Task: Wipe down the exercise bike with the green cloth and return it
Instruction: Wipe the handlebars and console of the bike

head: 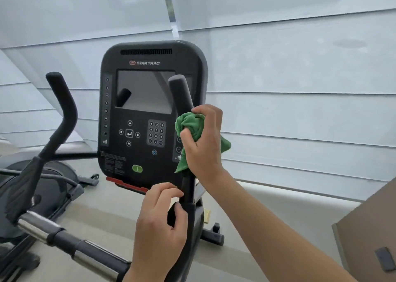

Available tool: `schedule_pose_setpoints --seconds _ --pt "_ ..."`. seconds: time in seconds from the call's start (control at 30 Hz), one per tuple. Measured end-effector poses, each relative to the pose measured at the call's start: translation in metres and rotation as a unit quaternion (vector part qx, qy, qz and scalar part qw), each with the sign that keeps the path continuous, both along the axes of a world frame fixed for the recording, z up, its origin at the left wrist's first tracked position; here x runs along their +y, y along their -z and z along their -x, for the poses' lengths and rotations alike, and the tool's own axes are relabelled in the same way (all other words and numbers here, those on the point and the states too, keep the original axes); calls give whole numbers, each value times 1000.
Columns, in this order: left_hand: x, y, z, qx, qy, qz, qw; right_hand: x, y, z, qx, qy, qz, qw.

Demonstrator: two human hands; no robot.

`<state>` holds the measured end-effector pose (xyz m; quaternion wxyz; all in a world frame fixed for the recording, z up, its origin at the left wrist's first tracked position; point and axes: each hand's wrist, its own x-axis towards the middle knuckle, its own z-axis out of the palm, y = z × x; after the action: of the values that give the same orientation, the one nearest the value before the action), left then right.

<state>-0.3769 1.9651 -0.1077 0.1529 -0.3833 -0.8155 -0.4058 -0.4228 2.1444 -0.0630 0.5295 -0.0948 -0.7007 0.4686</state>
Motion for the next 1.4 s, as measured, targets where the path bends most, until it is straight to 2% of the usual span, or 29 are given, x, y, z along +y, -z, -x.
schedule_pose_setpoints --seconds 0.17,0.3,0.43,0.57,0.7,0.93,1.07,1.17,1.23,1.3,1.37,1.4 --pt "3 1 0 2 -35 -8 999 21 -50 19 57 -37 -72 995" --pt "4 2 -1 -3 -56 -4 998 30 -78 22 31 -42 -75 996" --pt "6 2 -3 -5 -76 1 997 29 -62 9 -3 -44 -78 996" --pt "8 2 -5 -6 -84 4 996 11 -15 -9 -63 -26 -114 991" --pt "8 2 -5 -14 -83 5 996 2 29 -39 -129 -51 -36 990" --pt "6 -1 -8 -37 -83 19 996 16 11 -55 -180 -110 -4 977" --pt "3 -1 -10 -55 -82 9 995 24 -33 -53 -122 -64 -3 991" --pt "3 -1 -10 -52 -77 6 996 26 -84 -42 -33 3 -57 998" --pt "2 -1 -9 -49 -68 2 996 26 -115 -25 -20 19 -105 994" --pt "1 1 -8 -51 -61 0 997 23 -135 -4 -112 -4 -166 980" --pt "0 1 -7 -52 -58 -1 997 18 -139 17 -254 12 -261 931" --pt "0 1 -7 -52 -56 -2 997 17 -138 25 -294 36 -300 907"
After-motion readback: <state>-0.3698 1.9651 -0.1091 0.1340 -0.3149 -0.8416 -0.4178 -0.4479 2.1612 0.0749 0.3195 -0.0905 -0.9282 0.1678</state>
